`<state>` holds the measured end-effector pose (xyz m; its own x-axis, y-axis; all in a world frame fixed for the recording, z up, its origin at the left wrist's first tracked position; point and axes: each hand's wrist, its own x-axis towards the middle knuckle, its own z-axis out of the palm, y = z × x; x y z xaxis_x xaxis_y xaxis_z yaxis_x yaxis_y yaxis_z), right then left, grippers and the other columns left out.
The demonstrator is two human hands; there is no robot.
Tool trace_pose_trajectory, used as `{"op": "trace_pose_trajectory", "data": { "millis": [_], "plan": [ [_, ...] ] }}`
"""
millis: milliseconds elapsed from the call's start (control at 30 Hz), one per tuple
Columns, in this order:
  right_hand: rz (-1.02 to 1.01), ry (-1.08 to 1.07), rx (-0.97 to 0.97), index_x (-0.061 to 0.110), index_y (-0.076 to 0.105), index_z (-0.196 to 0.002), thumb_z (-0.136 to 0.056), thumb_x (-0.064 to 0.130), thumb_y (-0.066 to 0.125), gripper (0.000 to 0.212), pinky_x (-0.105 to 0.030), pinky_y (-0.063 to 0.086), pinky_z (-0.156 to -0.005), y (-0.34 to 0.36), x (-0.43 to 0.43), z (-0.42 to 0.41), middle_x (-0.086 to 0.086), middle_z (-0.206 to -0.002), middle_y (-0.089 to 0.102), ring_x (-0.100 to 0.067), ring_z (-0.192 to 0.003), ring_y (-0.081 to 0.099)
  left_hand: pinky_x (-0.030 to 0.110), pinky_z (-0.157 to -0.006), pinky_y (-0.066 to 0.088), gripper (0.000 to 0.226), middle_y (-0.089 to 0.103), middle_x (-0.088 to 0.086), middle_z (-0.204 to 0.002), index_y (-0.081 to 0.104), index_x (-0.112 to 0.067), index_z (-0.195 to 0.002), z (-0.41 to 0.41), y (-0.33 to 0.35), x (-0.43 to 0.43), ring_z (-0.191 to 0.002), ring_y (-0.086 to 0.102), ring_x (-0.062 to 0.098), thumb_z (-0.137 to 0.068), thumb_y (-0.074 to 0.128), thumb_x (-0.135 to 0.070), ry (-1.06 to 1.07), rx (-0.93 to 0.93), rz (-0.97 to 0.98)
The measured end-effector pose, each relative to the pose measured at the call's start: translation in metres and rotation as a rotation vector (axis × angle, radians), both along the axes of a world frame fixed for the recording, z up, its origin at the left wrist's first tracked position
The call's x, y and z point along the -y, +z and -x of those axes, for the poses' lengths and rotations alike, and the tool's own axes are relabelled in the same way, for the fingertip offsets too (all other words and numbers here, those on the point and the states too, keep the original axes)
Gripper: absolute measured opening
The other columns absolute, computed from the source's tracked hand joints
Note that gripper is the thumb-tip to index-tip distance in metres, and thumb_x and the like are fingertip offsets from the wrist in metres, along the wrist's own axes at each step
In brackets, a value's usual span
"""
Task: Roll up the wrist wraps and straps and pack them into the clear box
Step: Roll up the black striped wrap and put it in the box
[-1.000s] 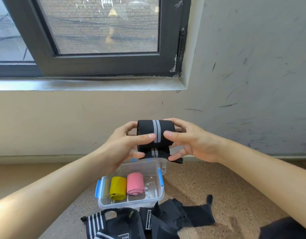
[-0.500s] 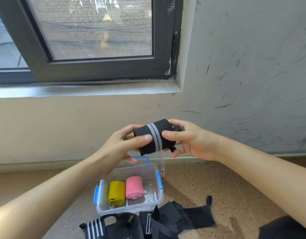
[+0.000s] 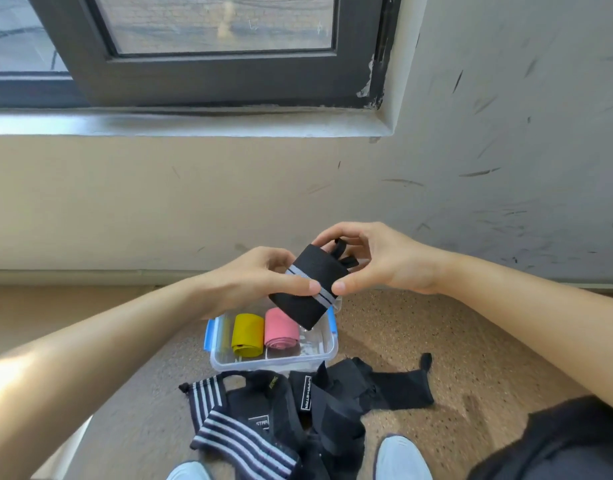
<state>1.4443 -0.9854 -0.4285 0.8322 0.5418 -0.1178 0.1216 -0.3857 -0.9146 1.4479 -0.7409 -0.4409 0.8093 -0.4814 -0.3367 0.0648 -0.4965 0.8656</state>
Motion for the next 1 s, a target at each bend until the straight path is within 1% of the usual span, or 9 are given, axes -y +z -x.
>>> {"op": "trace_pose_trajectory", "data": {
  "millis": [67, 133, 233, 300, 400, 600, 700, 833, 1000],
  "plan": [
    [0.014, 0.009, 0.016, 0.02, 0.061, -0.13, -0.08, 0.006, 0.084, 0.057, -0.033, 0.058, -0.096, -0.013, -0.006, -0.005, -0.003, -0.12, 0.068, -0.016, -0.111, 0.066, 0.039, -0.092, 0.057, 0.073, 0.078, 0.009, -0.105, 0.07, -0.013, -0.112, -0.003, -0.014, -0.001, -0.099, 0.075, 0.022, -0.055, 0.082, -0.056, 0.08, -0.012, -0.01],
    [0.088, -0.034, 0.075, 0.025, 0.058, -0.135, -0.082, 0.014, 0.085, 0.061, -0.026, 0.056, -0.095, -0.028, -0.011, -0.012, 0.004, -0.124, 0.065, -0.008, -0.111, 0.064, 0.035, -0.08, 0.06, 0.072, 0.076, 0.014, -0.104, 0.068, -0.01, -0.109, -0.009, -0.028, -0.005, -0.09, 0.076, 0.021, -0.052, 0.086, -0.051, 0.163, -0.059, 0.0],
    [0.251, -0.131, 0.14, 0.031, 0.052, -0.14, -0.085, 0.027, 0.083, 0.064, -0.03, 0.058, -0.092, -0.055, -0.01, -0.028, 0.005, -0.126, 0.061, -0.012, -0.103, 0.068, 0.023, -0.056, 0.055, 0.05, 0.073, 0.015, -0.1, 0.063, -0.008, -0.11, -0.022, -0.05, -0.012, -0.071, 0.074, 0.013, -0.072, 0.089, -0.028, 0.255, -0.104, -0.031],
    [0.364, -0.131, 0.108, 0.031, 0.05, -0.143, -0.086, 0.032, 0.081, 0.065, -0.033, 0.059, -0.091, -0.074, -0.003, -0.038, 0.004, -0.126, 0.06, -0.013, -0.1, 0.068, 0.018, -0.049, 0.052, 0.041, 0.07, 0.01, -0.099, 0.061, -0.009, -0.114, -0.032, -0.069, -0.016, -0.07, 0.073, 0.011, -0.081, 0.083, -0.021, 0.312, -0.1, -0.073],
    [0.521, -0.082, 0.033, 0.029, 0.052, -0.142, -0.087, 0.038, 0.078, 0.061, -0.03, 0.052, -0.092, -0.101, 0.003, -0.055, 0.002, -0.129, 0.059, -0.013, -0.104, 0.064, 0.02, -0.053, 0.053, 0.045, 0.071, 0.007, -0.102, 0.06, -0.013, -0.12, -0.046, -0.107, -0.015, -0.082, 0.072, 0.015, -0.082, 0.081, -0.025, 0.348, -0.132, -0.079],
    [0.564, -0.212, -0.05, 0.022, 0.053, -0.144, -0.086, 0.035, 0.08, 0.065, -0.033, 0.046, -0.102, -0.176, -0.006, -0.069, -0.004, -0.135, 0.059, -0.02, -0.123, 0.058, 0.041, -0.084, 0.06, 0.063, 0.073, 0.006, -0.108, 0.062, -0.017, -0.111, -0.052, -0.194, 0.007, -0.094, 0.071, 0.021, -0.059, 0.081, -0.047, 0.531, -0.195, -0.005],
    [0.635, -0.148, -0.06, 0.02, 0.04, -0.154, -0.082, 0.034, 0.084, 0.085, -0.035, 0.038, -0.114, -0.22, -0.012, -0.056, -0.003, -0.156, 0.044, -0.021, -0.141, 0.045, 0.028, -0.07, 0.049, 0.055, 0.068, 0.003, -0.108, 0.058, -0.014, -0.117, -0.054, -0.228, 0.017, -0.092, 0.065, 0.015, -0.075, 0.082, -0.04, 0.566, -0.193, -0.021],
    [0.685, -0.037, -0.042, 0.029, 0.023, -0.161, -0.071, 0.046, 0.089, 0.113, -0.036, 0.036, -0.118, -0.256, -0.006, -0.036, 0.017, -0.165, 0.01, -0.015, -0.149, 0.03, 0.038, -0.073, 0.061, 0.069, 0.067, 0.003, -0.111, 0.056, -0.018, -0.12, -0.065, -0.259, 0.026, -0.099, 0.067, 0.024, -0.065, 0.079, -0.053, 0.624, -0.193, -0.097],
    [0.593, -0.14, 0.033, 0.034, 0.021, -0.161, -0.067, 0.046, 0.092, 0.118, -0.04, 0.032, -0.122, -0.271, 0.001, -0.025, 0.02, -0.166, 0.018, -0.008, -0.151, 0.027, 0.042, -0.068, 0.065, 0.089, 0.068, 0.004, -0.107, 0.06, -0.017, -0.117, -0.075, -0.289, 0.04, -0.096, 0.069, 0.026, -0.046, 0.071, -0.069, 0.569, -0.101, -0.235]
  ]
}}
